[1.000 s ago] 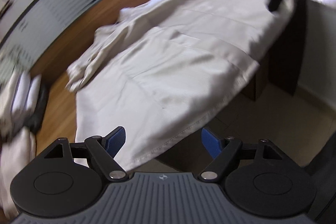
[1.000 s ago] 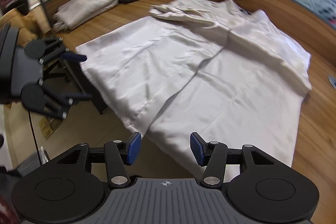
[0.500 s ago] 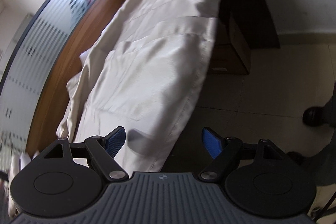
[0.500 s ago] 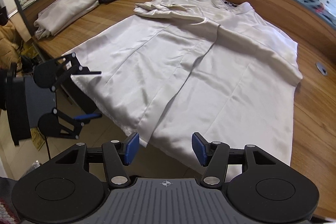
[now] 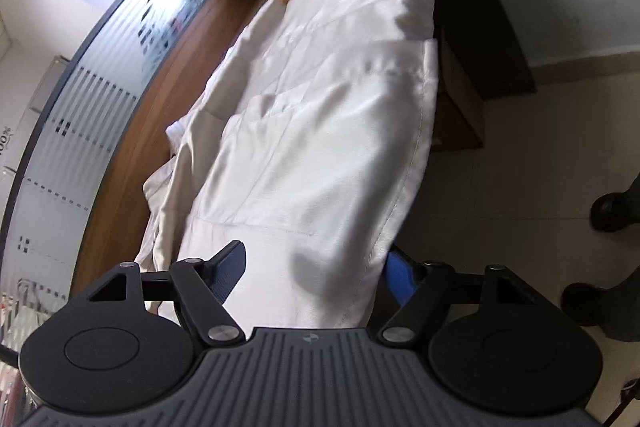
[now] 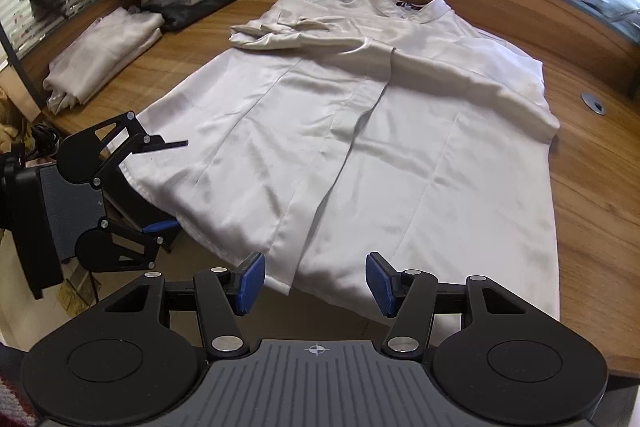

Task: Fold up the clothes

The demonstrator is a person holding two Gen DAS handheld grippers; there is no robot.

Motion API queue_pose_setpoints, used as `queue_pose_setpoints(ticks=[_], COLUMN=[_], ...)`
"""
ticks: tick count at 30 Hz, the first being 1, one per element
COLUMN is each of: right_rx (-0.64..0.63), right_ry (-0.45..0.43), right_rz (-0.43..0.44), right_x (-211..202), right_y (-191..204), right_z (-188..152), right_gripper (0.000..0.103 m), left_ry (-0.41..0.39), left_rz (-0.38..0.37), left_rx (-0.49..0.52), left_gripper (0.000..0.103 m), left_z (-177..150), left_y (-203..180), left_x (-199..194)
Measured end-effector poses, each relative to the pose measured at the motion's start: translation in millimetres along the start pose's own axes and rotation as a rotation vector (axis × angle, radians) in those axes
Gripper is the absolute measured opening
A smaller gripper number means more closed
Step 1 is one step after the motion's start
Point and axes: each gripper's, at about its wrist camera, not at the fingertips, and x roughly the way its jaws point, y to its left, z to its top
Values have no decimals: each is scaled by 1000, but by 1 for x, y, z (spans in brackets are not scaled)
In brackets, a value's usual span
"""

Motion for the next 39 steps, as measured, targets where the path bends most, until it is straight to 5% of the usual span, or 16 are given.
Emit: queue_pose_setpoints(ticks=[4,8,11,22,31,37,39], right_rx=[12,35,35,-156,-538,-707,-727], right_ry=[-7,-17,-28,-103,-147,-118,-99], right_rz=[-13,-29,-41,-82,-155,-253,-245], right_x=[1,1,3,29,73,95,96], right_y=[2,4,6,52,109,118,114], right_z=[-1,-4,-8,-25,-38,-47,-47], right_gripper=[59,59,59,59,60,46,29], left_ry=[-42,-49,-23,179,252,247,244], left_rz=[-29,-76,-149,-413,-493,-519,-516], left_rx=[-19,-71,-167,-594,-738,-828,-840], left_gripper=[64,24,11,10,10,10,10], left_z=[3,12,20,32,27,24,23], left_y=[13,26,40,114,137,150,152], left_x=[-10,-16,-18,0,14,19,21])
